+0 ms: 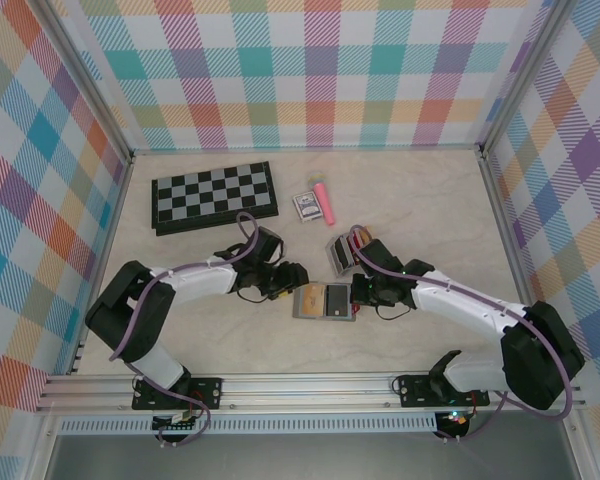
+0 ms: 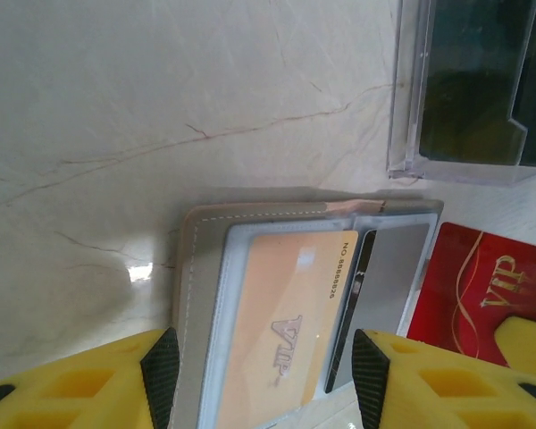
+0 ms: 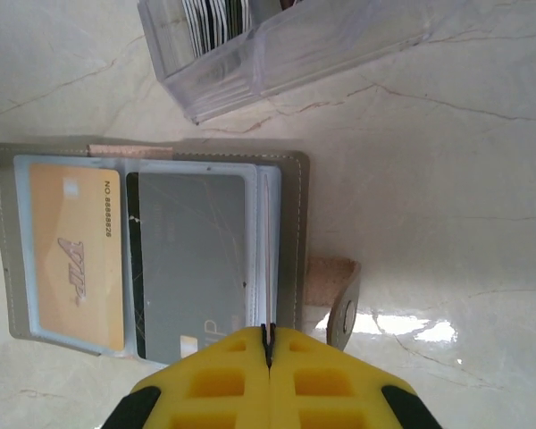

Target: Put the credit cards into the card holder

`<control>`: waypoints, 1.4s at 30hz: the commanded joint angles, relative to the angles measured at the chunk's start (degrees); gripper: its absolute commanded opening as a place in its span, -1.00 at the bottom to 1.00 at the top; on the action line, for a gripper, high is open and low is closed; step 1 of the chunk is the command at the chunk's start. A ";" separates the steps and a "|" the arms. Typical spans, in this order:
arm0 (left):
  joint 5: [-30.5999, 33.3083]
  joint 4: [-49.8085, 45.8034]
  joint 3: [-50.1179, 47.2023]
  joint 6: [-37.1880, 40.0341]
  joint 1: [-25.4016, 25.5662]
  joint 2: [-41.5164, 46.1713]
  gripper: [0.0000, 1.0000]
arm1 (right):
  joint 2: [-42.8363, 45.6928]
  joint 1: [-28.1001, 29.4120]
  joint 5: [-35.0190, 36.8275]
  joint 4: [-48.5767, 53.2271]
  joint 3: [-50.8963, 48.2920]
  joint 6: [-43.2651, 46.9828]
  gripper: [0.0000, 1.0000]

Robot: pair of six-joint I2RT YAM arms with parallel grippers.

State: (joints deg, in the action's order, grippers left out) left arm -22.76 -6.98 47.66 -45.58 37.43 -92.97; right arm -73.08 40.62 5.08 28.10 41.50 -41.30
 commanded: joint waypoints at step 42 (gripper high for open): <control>4.09 -1.19 0.27 -0.17 3.69 -1.00 -0.36 | 0.04 0.26 -10.08 -7.48 2.81 -2.43 -0.84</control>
State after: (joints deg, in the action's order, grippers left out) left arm -20.67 -7.53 48.95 -44.93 40.77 -97.14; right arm -72.73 40.62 -4.23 21.45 42.70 -44.36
